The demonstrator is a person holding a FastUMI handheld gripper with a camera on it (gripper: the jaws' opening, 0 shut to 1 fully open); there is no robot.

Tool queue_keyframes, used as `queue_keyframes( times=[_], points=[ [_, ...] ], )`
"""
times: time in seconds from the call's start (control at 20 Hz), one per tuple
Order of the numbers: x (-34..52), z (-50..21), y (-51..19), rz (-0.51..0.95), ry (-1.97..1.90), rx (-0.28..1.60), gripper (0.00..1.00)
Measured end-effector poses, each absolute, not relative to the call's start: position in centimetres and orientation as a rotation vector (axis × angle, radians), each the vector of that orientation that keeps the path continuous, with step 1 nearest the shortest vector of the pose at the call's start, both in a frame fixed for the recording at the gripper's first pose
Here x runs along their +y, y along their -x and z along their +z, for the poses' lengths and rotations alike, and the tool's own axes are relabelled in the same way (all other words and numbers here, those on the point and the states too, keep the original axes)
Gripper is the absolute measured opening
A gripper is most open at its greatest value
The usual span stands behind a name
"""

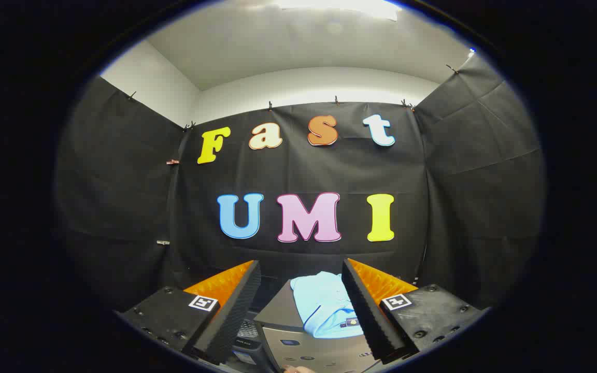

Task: Put the clothes into the washing machine and then close the washing machine lid.

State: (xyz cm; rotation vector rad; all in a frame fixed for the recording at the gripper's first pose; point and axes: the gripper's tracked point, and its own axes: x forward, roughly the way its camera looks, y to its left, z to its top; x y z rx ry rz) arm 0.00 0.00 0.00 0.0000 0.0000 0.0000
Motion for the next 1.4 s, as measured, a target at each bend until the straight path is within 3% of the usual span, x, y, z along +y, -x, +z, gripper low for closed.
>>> queue_keyframes(
  times=[1.4],
  points=[
    [-0.86, -0.1, 0.15, -0.011, 0.002, -0.007, 0.99]
  ],
)
